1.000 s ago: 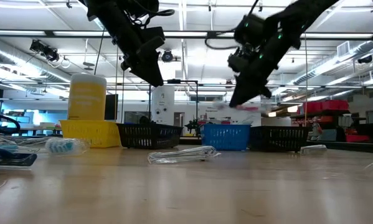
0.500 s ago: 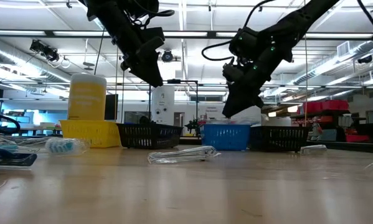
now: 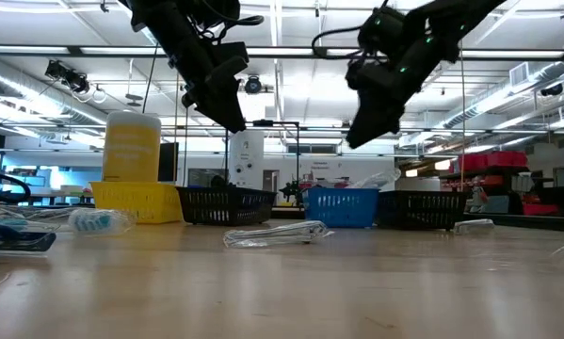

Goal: Pick & Place Travel size toiletries
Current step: Put the blue razor into the left black bin

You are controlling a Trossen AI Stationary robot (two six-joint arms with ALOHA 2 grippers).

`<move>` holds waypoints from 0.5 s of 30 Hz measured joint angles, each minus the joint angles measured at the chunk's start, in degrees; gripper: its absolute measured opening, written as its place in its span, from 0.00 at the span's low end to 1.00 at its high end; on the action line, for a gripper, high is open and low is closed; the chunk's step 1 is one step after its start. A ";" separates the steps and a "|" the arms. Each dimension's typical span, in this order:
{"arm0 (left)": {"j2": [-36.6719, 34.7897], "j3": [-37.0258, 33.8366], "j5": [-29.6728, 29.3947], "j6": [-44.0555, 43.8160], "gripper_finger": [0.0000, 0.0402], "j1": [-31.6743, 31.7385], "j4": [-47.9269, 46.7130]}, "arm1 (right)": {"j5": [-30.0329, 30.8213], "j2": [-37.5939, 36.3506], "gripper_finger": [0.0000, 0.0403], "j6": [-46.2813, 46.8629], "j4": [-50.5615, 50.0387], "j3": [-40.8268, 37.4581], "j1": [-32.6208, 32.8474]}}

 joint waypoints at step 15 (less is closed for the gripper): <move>0.00 0.00 11.71 -21.68 0.38 -14.74 -3.38 | -0.08 -3.64 0.35 1.47 -6.58 -1.41 14.33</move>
